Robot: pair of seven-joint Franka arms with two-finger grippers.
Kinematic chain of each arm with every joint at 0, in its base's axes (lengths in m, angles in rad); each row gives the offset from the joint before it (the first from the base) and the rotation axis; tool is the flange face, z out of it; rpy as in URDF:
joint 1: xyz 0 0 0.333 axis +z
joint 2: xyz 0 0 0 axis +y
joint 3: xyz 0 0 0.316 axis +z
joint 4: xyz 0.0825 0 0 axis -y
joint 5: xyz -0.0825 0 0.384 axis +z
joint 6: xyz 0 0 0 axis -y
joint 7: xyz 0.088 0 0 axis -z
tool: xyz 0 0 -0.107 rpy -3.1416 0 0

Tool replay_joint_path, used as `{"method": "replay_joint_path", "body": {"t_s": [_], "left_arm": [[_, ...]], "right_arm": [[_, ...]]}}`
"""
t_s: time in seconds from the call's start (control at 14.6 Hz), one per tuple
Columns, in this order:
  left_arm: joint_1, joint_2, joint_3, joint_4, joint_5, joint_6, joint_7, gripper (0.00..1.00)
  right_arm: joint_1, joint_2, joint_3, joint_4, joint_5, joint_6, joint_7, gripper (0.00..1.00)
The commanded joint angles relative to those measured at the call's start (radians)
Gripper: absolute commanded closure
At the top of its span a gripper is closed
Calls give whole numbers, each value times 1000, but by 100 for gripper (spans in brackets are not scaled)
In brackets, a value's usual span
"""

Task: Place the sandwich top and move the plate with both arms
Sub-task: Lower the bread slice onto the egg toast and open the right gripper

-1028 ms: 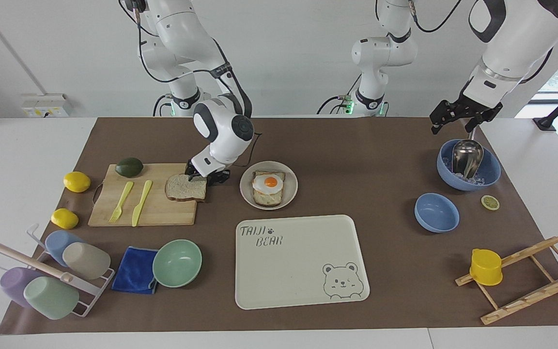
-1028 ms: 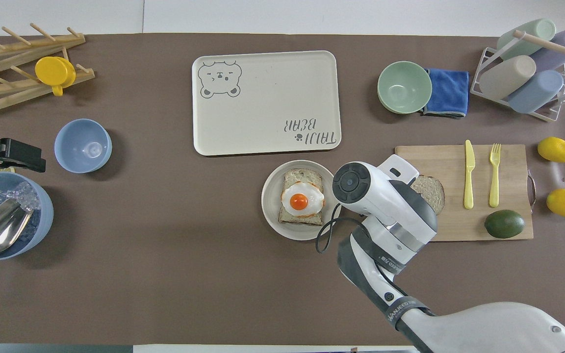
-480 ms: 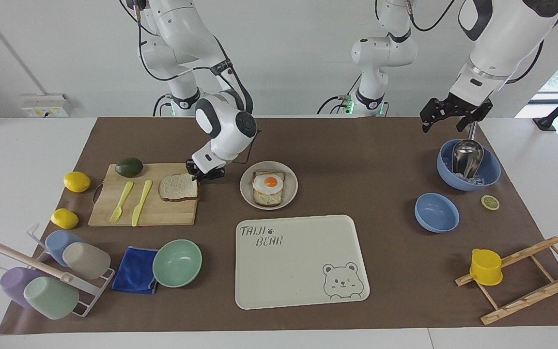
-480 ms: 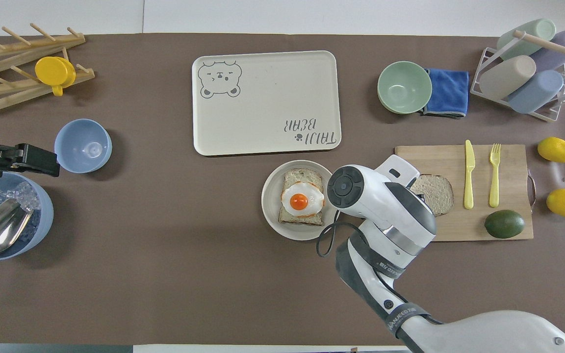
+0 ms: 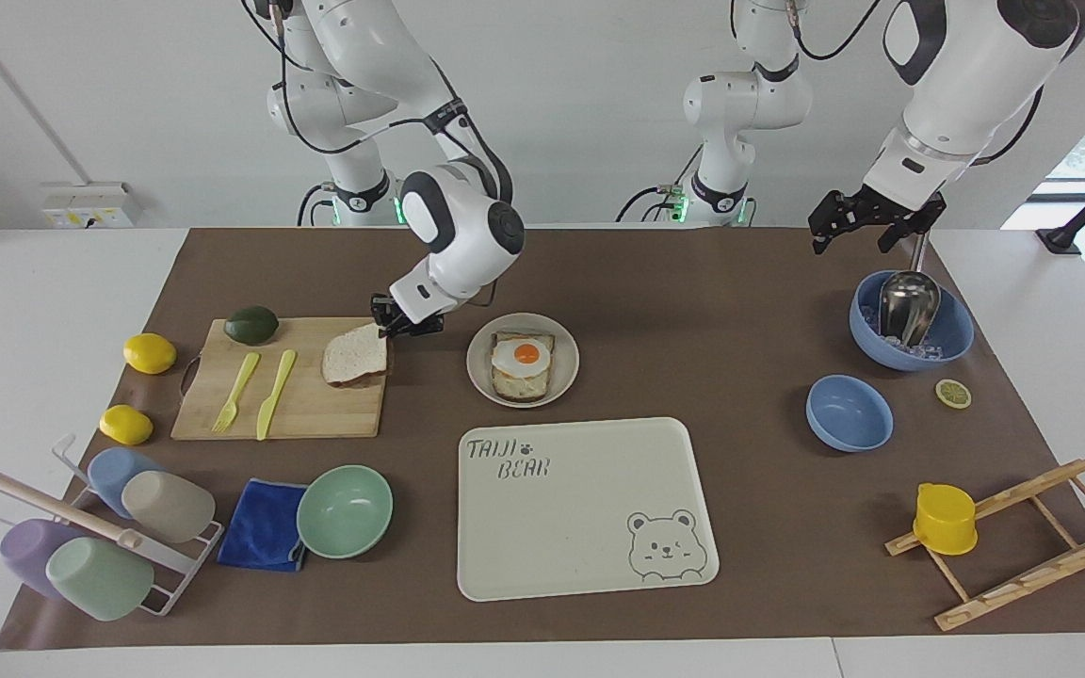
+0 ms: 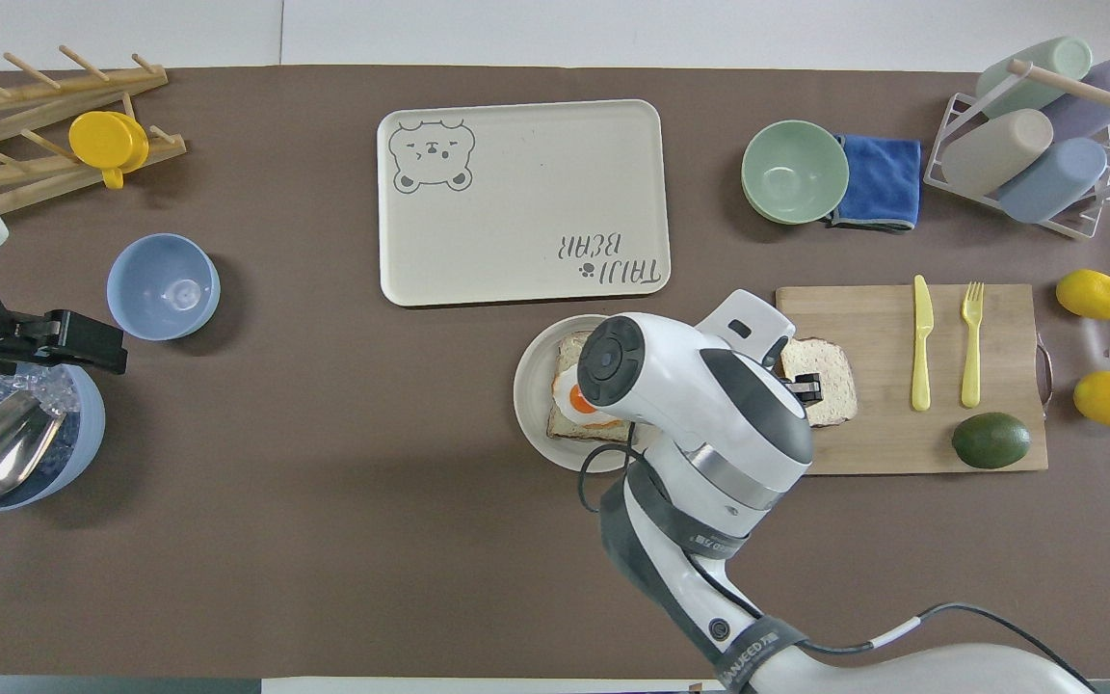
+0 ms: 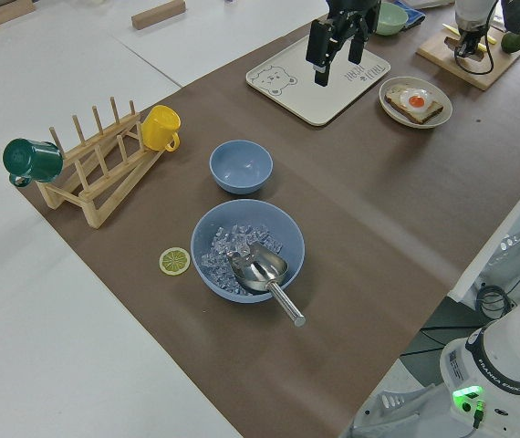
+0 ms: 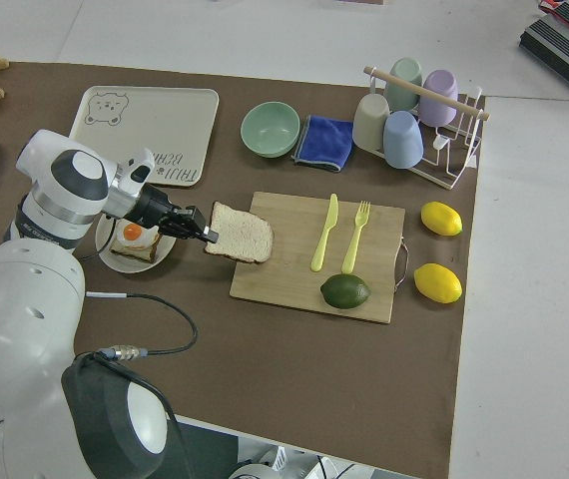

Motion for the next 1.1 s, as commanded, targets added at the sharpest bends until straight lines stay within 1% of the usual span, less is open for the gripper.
{"method": "replay_joint_path", "body": {"t_s": [0.0,0.14,0.21,0.34,0.55,0.69,1.03], "left_arm": [[-10,-49,5,-55,-1,13,-3,0],[-8,-51,5,-63,-2,15,-3,0],[-7,-55,5,-71,-2,23,-3,0],[-7,-64,5,-95,-2,42,-1,0],[-1,-69,5,-98,-2,47,2,0],[1,-69,5,-98,-2,50,2,0],[1,-69,7,-103,-2,52,3,0]], "right_arm": [[15,46,8,203,49,-95,-28,100],[15,49,8,280,145,-88,-28,100],[22,54,8,298,184,-64,-28,100],[38,59,13,299,248,-1,-23,100],[111,88,14,296,319,59,21,100],[160,95,14,270,328,74,84,100],[157,97,14,202,327,131,95,100]]}}
